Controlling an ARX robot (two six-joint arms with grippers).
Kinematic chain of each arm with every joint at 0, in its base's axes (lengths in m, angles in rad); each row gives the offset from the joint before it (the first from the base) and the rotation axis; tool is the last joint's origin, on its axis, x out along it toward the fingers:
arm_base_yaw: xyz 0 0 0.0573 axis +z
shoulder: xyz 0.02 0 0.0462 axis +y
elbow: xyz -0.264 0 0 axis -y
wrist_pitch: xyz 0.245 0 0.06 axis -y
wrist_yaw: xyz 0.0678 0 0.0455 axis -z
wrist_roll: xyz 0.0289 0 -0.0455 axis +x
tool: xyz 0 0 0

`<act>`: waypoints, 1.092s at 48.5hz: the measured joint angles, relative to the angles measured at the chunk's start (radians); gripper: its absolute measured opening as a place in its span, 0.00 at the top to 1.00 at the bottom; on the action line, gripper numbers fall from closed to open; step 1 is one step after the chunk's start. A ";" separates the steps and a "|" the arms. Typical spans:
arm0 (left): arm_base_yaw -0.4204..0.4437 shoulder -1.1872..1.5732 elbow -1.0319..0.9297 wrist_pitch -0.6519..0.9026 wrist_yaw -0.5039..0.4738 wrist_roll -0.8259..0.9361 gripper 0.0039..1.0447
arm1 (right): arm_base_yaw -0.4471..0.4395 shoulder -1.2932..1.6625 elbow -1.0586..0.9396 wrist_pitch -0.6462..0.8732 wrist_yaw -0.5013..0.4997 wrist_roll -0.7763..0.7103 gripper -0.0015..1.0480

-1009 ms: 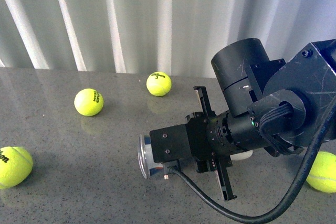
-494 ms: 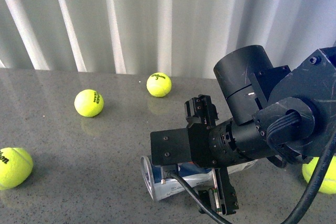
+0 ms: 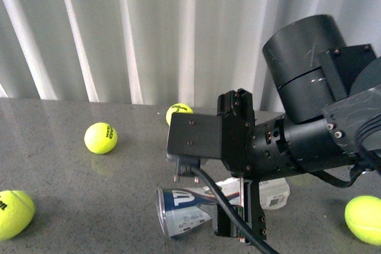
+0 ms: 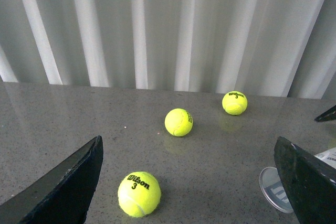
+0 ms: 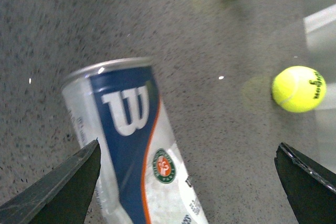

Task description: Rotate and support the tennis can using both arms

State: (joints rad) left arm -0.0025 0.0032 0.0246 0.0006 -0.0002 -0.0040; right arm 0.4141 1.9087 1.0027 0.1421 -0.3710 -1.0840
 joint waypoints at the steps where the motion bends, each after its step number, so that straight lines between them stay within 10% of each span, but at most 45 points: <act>1: 0.000 0.000 0.000 0.000 0.000 0.000 0.06 | -0.006 -0.027 -0.004 0.003 -0.011 0.048 0.07; 26: 0.000 0.000 0.000 0.000 0.000 0.000 0.06 | -0.254 -0.583 -0.264 0.033 0.341 1.039 0.07; 53: 0.000 0.000 0.000 0.000 0.000 0.000 0.06 | -0.418 -1.123 -0.636 0.055 0.438 1.073 0.07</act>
State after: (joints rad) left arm -0.0025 0.0029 0.0246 0.0006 -0.0002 -0.0040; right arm -0.0040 0.7853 0.3664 0.1967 0.0673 -0.0109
